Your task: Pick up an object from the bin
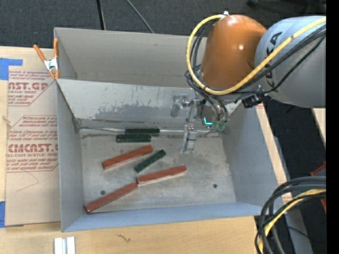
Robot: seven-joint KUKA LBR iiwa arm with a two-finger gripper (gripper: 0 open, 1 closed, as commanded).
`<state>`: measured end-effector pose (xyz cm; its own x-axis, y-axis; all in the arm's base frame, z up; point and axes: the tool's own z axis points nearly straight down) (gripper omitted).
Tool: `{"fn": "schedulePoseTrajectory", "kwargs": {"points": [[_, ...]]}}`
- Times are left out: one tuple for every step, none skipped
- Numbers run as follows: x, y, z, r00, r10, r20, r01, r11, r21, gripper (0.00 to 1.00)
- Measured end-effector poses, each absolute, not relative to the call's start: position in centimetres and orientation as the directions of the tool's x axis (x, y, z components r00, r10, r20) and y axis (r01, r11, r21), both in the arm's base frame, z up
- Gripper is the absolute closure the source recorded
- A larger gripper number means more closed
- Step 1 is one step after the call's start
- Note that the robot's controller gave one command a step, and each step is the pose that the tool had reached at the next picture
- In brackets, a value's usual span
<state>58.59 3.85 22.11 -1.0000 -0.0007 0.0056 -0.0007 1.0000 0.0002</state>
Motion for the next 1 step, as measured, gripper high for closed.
{"fn": "schedulePoseTrajectory", "kwargs": {"points": [[56.26, 2.97, 9.84, -0.920, -0.393, 0.004, -0.393, 0.920, 0.002, 0.00]]}}
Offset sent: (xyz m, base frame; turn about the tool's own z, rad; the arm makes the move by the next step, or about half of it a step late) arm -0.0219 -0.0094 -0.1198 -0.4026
